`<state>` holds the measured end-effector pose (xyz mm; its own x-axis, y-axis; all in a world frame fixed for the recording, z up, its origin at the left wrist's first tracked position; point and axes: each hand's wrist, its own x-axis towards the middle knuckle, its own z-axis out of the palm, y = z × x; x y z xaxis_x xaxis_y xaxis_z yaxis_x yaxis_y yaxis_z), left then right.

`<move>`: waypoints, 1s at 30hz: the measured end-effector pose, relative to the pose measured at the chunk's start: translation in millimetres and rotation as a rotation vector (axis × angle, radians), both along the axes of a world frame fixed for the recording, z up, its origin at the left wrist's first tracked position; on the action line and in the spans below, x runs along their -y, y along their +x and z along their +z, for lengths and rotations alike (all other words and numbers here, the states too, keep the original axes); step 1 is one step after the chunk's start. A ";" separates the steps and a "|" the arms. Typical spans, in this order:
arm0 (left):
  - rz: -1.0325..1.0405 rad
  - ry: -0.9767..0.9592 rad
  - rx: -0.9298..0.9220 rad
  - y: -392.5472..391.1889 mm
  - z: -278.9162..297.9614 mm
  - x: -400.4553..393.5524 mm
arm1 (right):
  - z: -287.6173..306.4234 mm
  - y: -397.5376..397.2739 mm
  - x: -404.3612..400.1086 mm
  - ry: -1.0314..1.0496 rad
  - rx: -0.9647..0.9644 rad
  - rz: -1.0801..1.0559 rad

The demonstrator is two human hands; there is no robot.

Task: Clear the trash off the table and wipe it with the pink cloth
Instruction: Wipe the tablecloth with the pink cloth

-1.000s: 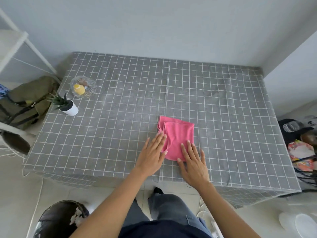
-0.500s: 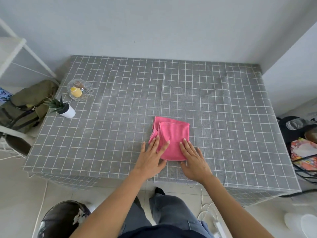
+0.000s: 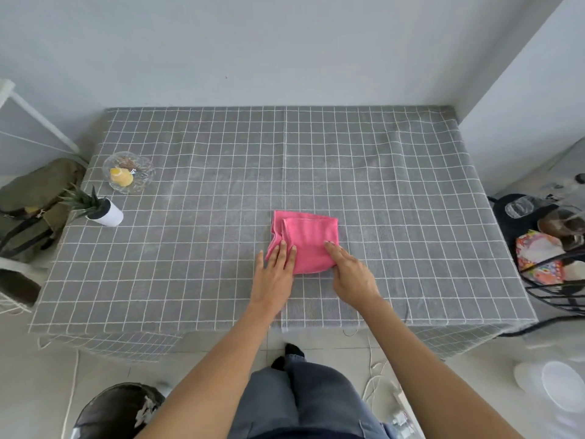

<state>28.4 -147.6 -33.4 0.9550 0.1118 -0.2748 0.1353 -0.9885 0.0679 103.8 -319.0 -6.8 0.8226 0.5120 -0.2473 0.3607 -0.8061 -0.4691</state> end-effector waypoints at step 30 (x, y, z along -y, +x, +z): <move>-0.129 -0.153 0.245 69.1 107.8 102.8 | 76.8 30.2 120.7 -0.035 0.218 -0.169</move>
<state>97.5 -250.4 74.4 0.9984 -0.0399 -0.0389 -0.0298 -0.9722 0.2324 134.0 -439.7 70.0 0.9314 0.3571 -0.0702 0.3089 -0.8778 -0.3662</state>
